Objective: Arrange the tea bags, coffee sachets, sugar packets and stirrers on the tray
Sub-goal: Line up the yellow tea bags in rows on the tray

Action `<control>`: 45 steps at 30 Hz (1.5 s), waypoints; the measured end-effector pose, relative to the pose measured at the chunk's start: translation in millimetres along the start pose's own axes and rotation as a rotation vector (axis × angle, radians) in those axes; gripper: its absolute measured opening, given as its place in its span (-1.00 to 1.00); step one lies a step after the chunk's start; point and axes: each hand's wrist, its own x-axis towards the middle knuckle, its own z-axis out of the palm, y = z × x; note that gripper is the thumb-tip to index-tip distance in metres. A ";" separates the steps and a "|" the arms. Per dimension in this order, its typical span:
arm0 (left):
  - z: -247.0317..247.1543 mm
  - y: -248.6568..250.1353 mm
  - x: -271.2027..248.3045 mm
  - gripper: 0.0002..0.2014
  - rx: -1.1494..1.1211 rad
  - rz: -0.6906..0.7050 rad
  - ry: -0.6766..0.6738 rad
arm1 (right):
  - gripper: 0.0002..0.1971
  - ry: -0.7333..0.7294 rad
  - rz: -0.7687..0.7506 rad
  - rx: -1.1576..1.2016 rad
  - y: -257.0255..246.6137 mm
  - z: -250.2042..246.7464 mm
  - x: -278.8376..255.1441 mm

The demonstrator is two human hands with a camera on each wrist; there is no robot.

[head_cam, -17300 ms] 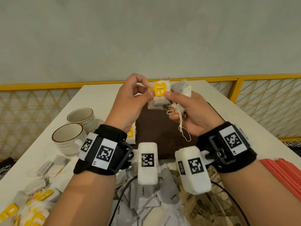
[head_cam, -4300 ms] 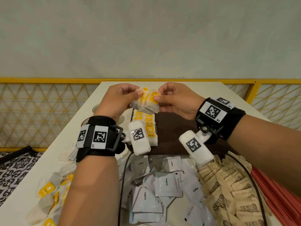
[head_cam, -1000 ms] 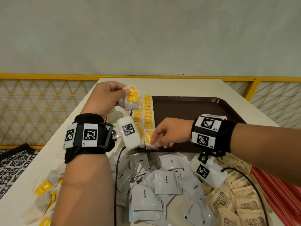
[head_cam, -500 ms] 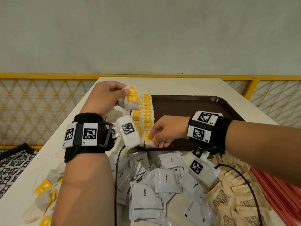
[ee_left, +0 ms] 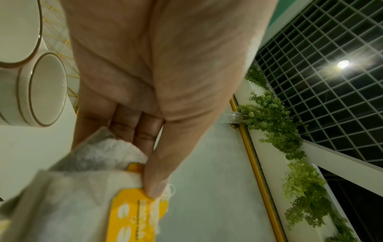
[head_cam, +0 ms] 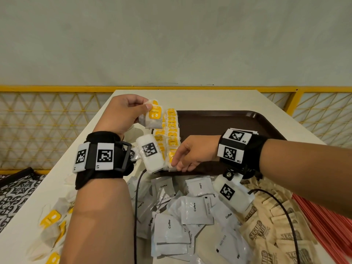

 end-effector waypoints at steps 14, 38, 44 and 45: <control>65.7 17.8 64.4 -0.89 0.126 -0.052 -0.237 | -0.88 0.639 -0.309 0.474 -20.6 -76.8 9.4; 104.0 -59.4 217.6 -0.88 0.634 -0.221 -0.646 | -0.55 0.621 -0.078 -0.054 38.7 -168.2 128.6; 109.5 -61.8 221.8 -0.86 0.704 -0.174 -0.706 | -0.52 0.625 -0.095 -0.007 39.6 -169.6 130.5; 109.4 -61.6 222.0 -0.86 0.714 -0.157 -0.707 | -0.53 0.629 -0.094 0.014 40.5 -169.7 130.3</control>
